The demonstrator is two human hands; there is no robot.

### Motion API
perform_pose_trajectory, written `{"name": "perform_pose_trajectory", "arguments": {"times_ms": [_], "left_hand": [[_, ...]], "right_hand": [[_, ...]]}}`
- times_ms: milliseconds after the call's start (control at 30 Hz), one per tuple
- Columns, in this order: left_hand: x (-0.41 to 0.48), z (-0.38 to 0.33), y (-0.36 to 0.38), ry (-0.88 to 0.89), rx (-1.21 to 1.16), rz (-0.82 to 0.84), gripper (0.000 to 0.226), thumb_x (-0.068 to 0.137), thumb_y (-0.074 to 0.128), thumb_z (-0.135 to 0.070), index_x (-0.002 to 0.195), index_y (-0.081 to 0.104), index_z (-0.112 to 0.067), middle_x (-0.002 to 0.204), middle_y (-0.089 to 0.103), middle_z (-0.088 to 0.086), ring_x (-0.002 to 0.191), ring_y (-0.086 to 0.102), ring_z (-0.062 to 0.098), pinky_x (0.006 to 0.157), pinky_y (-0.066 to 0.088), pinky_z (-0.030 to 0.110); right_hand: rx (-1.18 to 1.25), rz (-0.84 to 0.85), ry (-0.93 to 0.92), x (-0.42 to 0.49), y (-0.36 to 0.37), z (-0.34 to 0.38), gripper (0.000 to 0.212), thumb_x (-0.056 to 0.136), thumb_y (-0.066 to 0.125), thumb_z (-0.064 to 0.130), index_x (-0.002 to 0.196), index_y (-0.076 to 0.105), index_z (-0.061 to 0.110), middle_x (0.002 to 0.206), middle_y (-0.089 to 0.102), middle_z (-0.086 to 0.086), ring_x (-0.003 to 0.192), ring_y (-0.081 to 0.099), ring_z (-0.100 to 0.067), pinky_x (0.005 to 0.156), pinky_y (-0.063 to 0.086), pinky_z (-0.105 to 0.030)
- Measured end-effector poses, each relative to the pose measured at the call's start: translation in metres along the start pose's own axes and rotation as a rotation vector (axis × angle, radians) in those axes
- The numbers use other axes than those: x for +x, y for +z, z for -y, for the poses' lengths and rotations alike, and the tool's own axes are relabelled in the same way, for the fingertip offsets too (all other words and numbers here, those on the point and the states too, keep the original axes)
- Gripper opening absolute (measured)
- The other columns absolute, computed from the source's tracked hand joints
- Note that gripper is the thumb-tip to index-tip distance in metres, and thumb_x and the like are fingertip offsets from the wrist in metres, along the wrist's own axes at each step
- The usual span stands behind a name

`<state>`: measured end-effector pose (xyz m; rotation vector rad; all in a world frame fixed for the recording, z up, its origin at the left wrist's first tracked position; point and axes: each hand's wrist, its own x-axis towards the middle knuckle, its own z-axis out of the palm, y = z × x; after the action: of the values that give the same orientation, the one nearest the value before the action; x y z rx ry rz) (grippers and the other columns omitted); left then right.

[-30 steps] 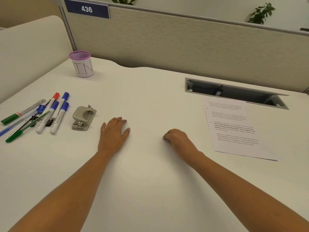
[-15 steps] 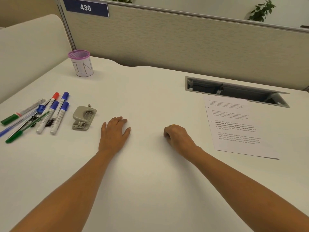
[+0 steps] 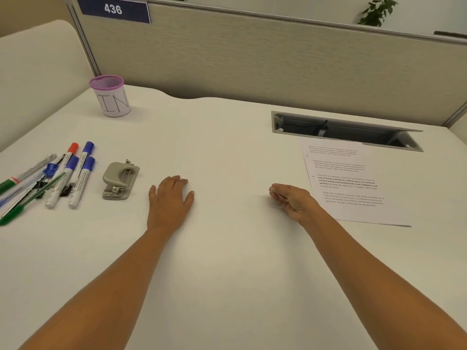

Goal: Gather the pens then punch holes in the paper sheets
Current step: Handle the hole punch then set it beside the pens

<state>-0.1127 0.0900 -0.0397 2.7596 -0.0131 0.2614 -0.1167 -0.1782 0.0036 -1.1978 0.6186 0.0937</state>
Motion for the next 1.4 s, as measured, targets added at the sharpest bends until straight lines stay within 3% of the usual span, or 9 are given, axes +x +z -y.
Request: {"name": "perform_pose_trajectory", "arguments": {"times_ms": [100,167,300,433,500,600,800,1200,1400], "left_hand": [[0.001,0.0,0.001,0.012,0.004,0.008,0.041,0.095,0.041,-0.032,0.132,0.045,-0.014,0.144,0.04,0.004,0.138,0.027,0.02,0.115,0.011,0.046],[0.0,0.0,0.001,0.017,0.008,0.012,0.041,0.096,0.04,-0.032,0.133,0.044,-0.014,0.144,0.039,0.004,0.139,0.027,0.02,0.115,0.01,0.046],[-0.002,0.0,0.0,0.025,0.006,0.025,0.042,0.096,0.039,-0.032,0.134,0.044,-0.014,0.146,0.038,0.004,0.14,0.025,0.02,0.116,0.01,0.046],[0.0,0.004,-0.003,0.015,-0.087,0.064,0.04,0.095,0.044,-0.031,0.132,0.047,-0.015,0.147,0.038,0.003,0.14,0.026,0.019,0.116,0.009,0.043],[0.005,0.006,-0.009,-0.013,-0.239,0.05,0.034,0.093,0.05,-0.025,0.123,0.056,-0.012,0.14,0.047,0.004,0.133,0.038,0.021,0.112,0.018,0.038],[0.012,0.006,-0.026,-0.119,-0.4,0.015,0.026,0.09,0.055,-0.02,0.113,0.062,-0.009,0.127,0.057,0.007,0.113,0.054,0.025,0.095,0.036,0.03],[0.027,0.013,-0.061,-0.091,-0.392,-0.026,0.018,0.089,0.056,-0.02,0.102,0.066,-0.012,0.115,0.061,0.005,0.101,0.059,0.022,0.088,0.043,0.032],[0.092,0.149,-0.128,-0.11,-0.207,0.035,0.018,0.089,0.054,-0.021,0.095,0.067,-0.012,0.104,0.066,0.005,0.087,0.059,0.02,0.081,0.042,0.031],[0.152,0.231,-0.14,-0.078,-0.164,0.01,0.019,0.091,0.052,-0.023,0.1,0.066,-0.015,0.108,0.065,0.001,0.094,0.059,0.015,0.077,0.039,0.024]], "right_hand": [[-0.004,-0.022,0.0,-0.003,0.0,-0.004,0.016,0.08,0.061,-0.011,0.071,0.061,0.002,0.056,0.067,-0.002,0.067,0.06,-0.014,0.066,0.053,-0.017],[0.025,-0.033,-0.004,-0.007,0.0,-0.008,0.017,0.08,0.06,-0.012,0.07,0.061,0.002,0.051,0.067,0.0,0.067,0.06,-0.015,0.065,0.054,-0.015],[0.051,-0.041,0.01,-0.019,0.007,-0.014,0.016,0.081,0.059,-0.014,0.071,0.059,-0.001,0.073,0.061,-0.01,0.067,0.059,-0.016,0.057,0.054,-0.013],[0.078,-0.01,0.051,-0.029,0.02,-0.013,0.015,0.081,0.057,-0.016,0.072,0.058,-0.004,0.075,0.058,-0.012,0.069,0.057,-0.017,0.048,0.054,-0.013],[0.078,0.022,0.061,-0.031,0.027,-0.01,0.015,0.081,0.057,-0.016,0.073,0.058,-0.004,0.076,0.058,-0.012,0.07,0.058,-0.018,0.049,0.055,-0.014],[0.013,0.095,0.071,-0.034,0.04,-0.002,0.013,0.08,0.059,-0.016,0.073,0.059,-0.004,0.077,0.06,-0.012,0.072,0.059,-0.018,0.056,0.057,-0.016],[-0.03,0.192,0.07,-0.034,0.079,0.011,0.011,0.078,0.061,-0.015,0.073,0.062,-0.005,0.077,0.063,-0.013,0.073,0.062,-0.018,0.059,0.058,-0.018],[-0.126,0.286,0.019,-0.008,0.252,0.016,0.008,0.079,0.061,-0.014,0.077,0.064,-0.006,0.076,0.063,-0.012,0.07,0.062,-0.018,0.053,0.056,-0.015],[-0.175,0.264,-0.049,0.023,0.364,0.026,0.02,0.08,0.062,-0.009,0.1,0.064,-0.01,0.078,0.064,-0.012,0.068,0.063,-0.016,0.078,0.05,-0.023]]}}
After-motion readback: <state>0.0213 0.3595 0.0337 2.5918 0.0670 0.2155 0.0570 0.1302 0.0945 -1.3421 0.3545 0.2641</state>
